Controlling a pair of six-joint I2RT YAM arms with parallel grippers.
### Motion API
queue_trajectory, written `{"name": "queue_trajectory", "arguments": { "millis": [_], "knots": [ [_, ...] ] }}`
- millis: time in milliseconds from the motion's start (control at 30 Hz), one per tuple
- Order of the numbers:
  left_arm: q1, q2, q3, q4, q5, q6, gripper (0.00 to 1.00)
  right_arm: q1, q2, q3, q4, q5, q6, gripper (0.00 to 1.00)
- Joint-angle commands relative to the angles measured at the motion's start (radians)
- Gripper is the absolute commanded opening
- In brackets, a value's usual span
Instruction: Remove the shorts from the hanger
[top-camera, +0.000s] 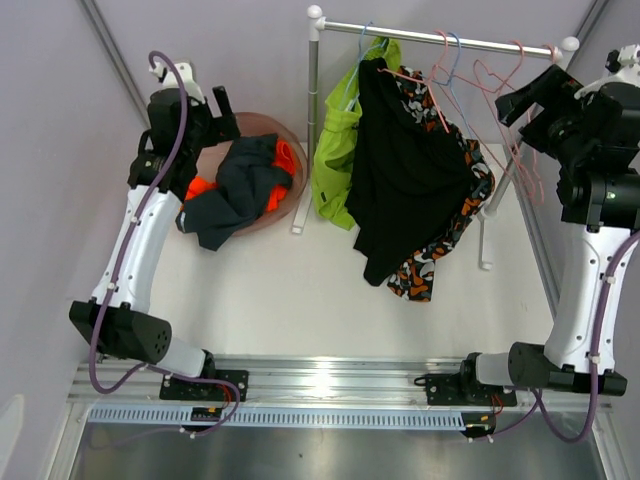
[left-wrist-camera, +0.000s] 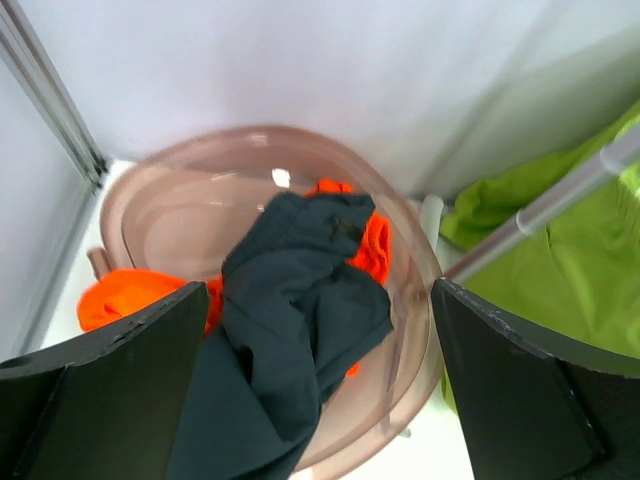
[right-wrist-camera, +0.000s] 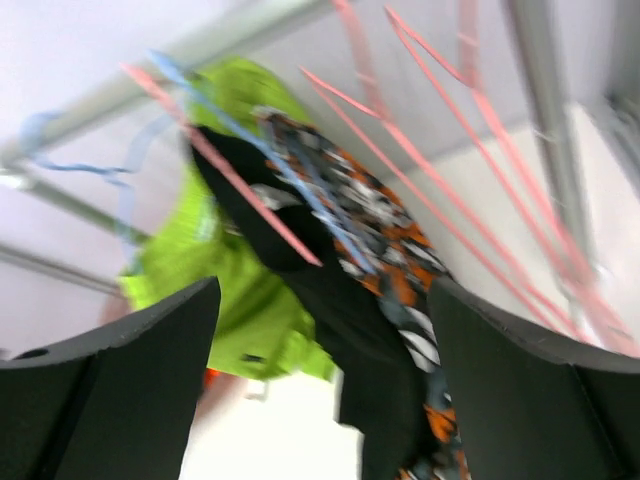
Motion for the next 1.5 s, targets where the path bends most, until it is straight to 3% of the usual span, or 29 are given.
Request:
{"name": "queue_trajectory", "arguments": {
  "millis": [0,267,667,800,933,1100,1233,1333,1467],
  "knots": [
    [0.005,-0.042,-0.078,0.050,0.062,-0.024,0.99,0.018,0.043,0.040,0.103,-0.155,0.032,0.90],
    [0.003,-0.144,-0.237,0.097,0.139,-0.022,0.99,0.098,0.186,0.095,0.129,-0.160,0.007,0.83],
    [0.003,-0.188,-0.300,0.125,0.165,-0.005,0.99,0.133,0.352,0.146,0.118,-0.120,-0.030,0.76],
    [0.003,-0.190,-0.311,0.128,0.165,-0.007,0.99,0.141,0.353,0.092,0.144,-0.117,-0.027,0.63],
    [0.003,-0.196,-0.311,0.128,0.167,-0.004,0.99,0.149,0.355,0.061,0.163,-0.110,-0.025,0.39],
    [0.003,-0.197,-0.317,0.125,0.168,0.001,0.99,0.153,0.372,0.055,0.158,-0.113,-0.030,0.25],
    [0.003,-0.198,-0.320,0.130,0.205,0.002,0.99,0.161,0.375,0.037,0.158,-0.117,-0.028,0.00],
    [-0.006,-0.201,-0.316,0.148,0.307,0.019,0.99,0.167,0.369,0.049,0.152,-0.101,-0.034,0.00],
    [-0.128,-0.217,-0.271,0.142,0.391,0.091,0.99,0.167,0.336,0.108,0.114,-0.003,-0.056,0.00]
  ]
}}
